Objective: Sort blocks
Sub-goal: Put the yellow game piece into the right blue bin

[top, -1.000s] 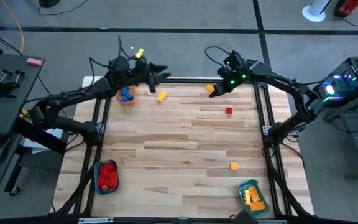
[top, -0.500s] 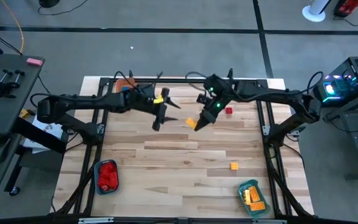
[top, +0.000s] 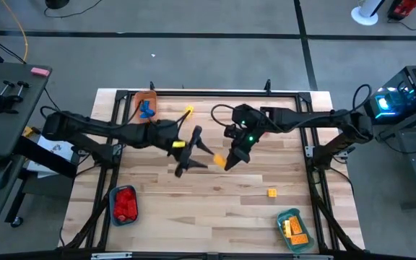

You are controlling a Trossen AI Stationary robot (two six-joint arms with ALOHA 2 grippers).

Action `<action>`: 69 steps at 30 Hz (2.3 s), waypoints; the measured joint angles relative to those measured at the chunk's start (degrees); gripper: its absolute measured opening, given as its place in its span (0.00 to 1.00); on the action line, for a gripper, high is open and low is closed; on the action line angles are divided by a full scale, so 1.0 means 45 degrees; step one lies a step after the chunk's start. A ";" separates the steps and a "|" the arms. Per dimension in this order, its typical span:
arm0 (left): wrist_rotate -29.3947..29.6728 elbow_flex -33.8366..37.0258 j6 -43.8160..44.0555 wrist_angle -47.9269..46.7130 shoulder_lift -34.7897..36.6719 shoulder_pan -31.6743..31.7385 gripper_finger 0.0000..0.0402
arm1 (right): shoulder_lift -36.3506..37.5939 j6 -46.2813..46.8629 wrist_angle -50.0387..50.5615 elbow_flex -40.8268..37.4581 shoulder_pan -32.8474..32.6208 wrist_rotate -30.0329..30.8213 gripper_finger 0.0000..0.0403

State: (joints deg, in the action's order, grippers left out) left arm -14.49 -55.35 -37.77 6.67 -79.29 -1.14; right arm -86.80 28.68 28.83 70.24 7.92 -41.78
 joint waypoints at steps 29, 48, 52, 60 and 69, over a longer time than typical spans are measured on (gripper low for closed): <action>0.3368 0.0000 0.0784 0.2801 -0.1537 -0.2932 0.50 | -0.0019 0.1333 -0.2307 0.0000 -0.1773 0.1600 0.00; 0.3940 -0.0044 0.2293 0.0632 -0.0698 -0.2908 0.18 | -0.0044 0.2855 -0.1982 0.0564 -0.1607 0.2198 0.05; 0.4584 0.0029 0.2989 -0.1765 0.0191 -0.2922 0.18 | 0.0039 0.1883 -0.0224 0.1565 -0.1235 0.2649 0.14; 0.5077 0.0019 0.5020 -0.2368 0.1073 -0.2893 0.18 | 0.0018 0.0517 0.3510 0.2982 -0.1286 0.3522 0.27; 0.3041 0.0282 0.6621 0.1308 -0.0132 -0.2337 0.18 | 0.0083 0.0947 0.8286 0.2973 -0.4073 0.5559 0.27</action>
State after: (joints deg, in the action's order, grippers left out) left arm -0.81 -54.08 -7.98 12.55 -79.88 -11.65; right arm -86.43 32.94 66.11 83.61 -10.40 -16.76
